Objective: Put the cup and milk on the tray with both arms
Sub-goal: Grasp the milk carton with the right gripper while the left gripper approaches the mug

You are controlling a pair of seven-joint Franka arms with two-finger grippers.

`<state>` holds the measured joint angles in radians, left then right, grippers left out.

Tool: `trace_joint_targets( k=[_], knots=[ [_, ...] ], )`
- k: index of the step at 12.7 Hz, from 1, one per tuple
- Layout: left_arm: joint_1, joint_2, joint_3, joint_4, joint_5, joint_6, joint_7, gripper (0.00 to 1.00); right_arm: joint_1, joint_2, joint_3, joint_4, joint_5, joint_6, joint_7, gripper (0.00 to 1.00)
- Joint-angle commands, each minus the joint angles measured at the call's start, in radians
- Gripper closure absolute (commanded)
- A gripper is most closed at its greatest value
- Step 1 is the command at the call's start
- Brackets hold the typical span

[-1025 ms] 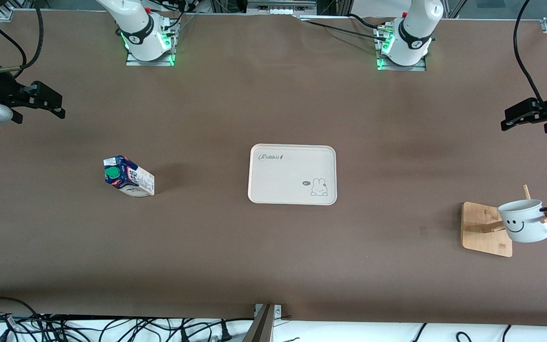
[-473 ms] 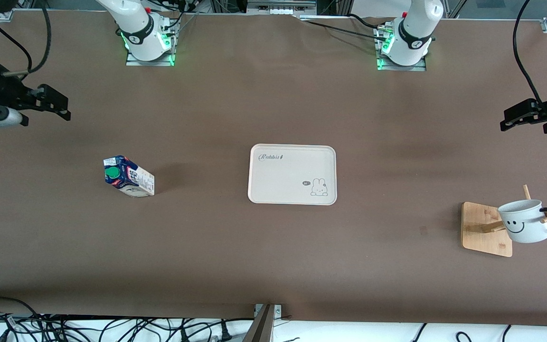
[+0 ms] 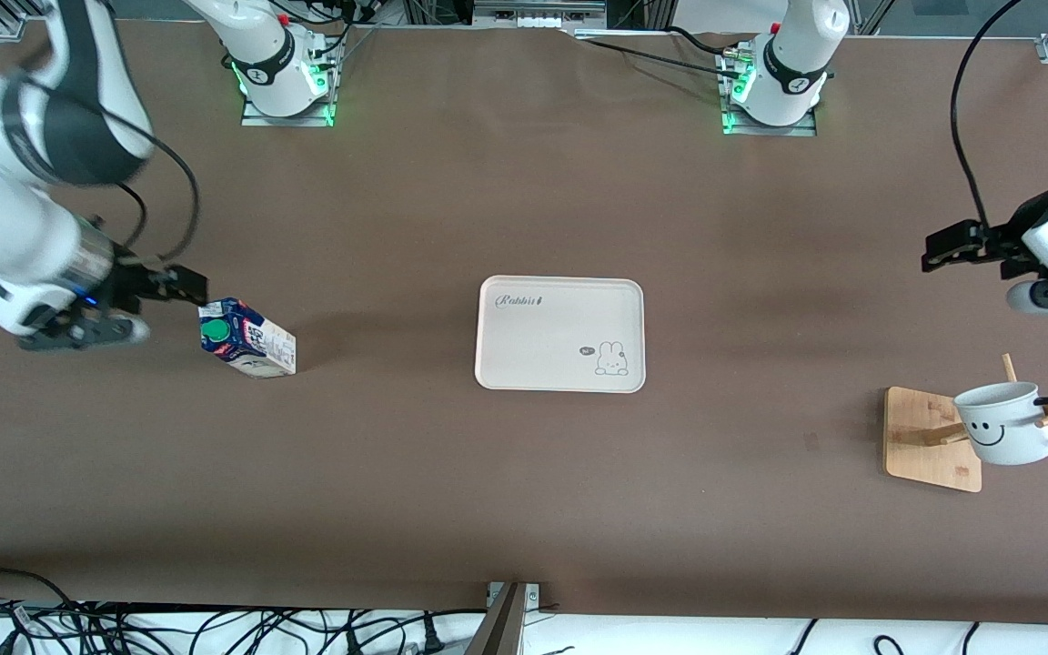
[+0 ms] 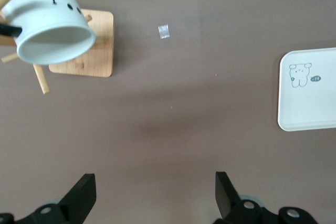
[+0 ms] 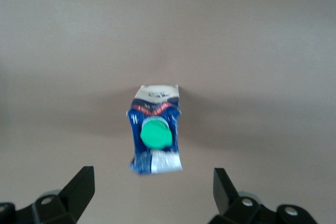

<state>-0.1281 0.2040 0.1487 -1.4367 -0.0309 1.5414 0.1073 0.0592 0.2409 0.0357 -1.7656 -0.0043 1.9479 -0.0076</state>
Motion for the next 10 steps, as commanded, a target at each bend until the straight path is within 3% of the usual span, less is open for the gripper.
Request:
trace_joint_targets(
  k=[1, 2, 6, 7, 9, 10],
  knots=[
    [-0.002, 0.049, 0.002, 0.018, -0.032, 0.093, 0.022, 0.0, 0.018, -0.025, 0.004, -0.162, -0.017, 0.187, 0.044, 0.0],
    [0.002, 0.052, 0.002, 0.01, -0.091, 0.123, 0.026, 0.0, 0.021, -0.016, 0.004, -0.19, -0.017, 0.235, 0.044, 0.0],
    [-0.001, 0.061, 0.002, 0.007, -0.106, 0.251, 0.038, 0.0, 0.022, 0.011, 0.003, -0.199, -0.019, 0.261, 0.043, 0.0],
    [-0.001, 0.049, 0.002, -0.042, -0.106, 0.349, 0.042, 0.0, 0.022, 0.012, 0.003, -0.199, -0.019, 0.26, 0.037, 0.1],
    [-0.013, 0.003, 0.0, -0.155, -0.11, 0.533, 0.043, 0.0, 0.022, 0.011, 0.003, -0.198, -0.019, 0.255, 0.041, 0.46],
    [-0.013, -0.006, 0.002, -0.203, -0.119, 0.628, 0.043, 0.0, 0.024, 0.011, 0.003, -0.195, -0.019, 0.252, 0.043, 0.59]
  ],
)
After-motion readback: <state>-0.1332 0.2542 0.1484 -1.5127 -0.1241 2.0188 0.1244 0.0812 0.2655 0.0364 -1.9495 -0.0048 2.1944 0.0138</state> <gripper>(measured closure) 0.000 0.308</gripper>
